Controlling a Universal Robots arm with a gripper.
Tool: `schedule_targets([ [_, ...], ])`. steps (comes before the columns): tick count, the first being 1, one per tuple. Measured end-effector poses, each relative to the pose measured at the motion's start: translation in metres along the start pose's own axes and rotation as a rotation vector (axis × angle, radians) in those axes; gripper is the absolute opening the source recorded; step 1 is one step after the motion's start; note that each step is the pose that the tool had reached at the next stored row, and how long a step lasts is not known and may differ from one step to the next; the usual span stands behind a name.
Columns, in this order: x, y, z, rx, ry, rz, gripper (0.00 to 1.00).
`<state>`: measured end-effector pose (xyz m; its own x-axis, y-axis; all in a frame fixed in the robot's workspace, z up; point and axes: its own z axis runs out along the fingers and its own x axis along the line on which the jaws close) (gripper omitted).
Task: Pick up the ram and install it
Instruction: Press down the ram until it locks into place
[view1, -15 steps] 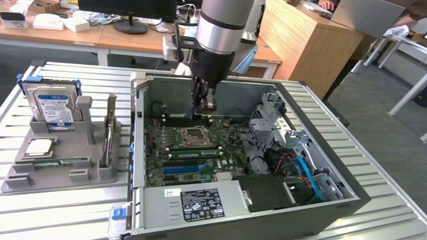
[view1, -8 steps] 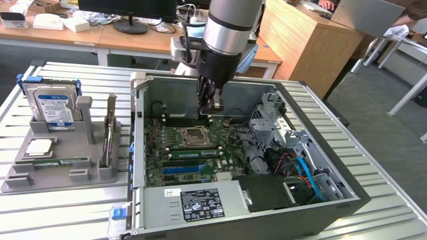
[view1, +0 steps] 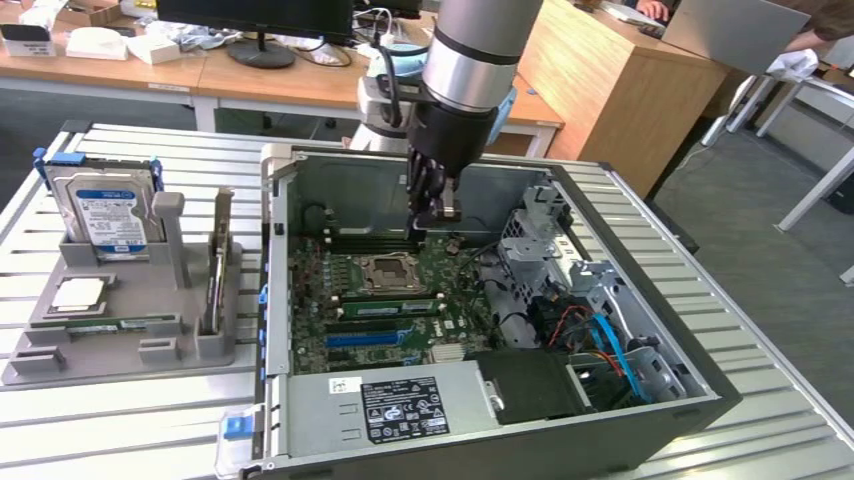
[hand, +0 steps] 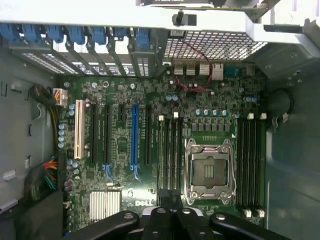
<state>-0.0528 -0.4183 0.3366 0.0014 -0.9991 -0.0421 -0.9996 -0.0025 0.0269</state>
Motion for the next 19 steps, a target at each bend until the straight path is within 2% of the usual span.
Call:
schedule_targets([
  [8,0.000,-0.0114,-0.0003,0.0000,0.0000,0.000,0.10],
  [19,0.000,-0.0127,-0.0003,-0.0010,0.0000,0.000,0.10],
])
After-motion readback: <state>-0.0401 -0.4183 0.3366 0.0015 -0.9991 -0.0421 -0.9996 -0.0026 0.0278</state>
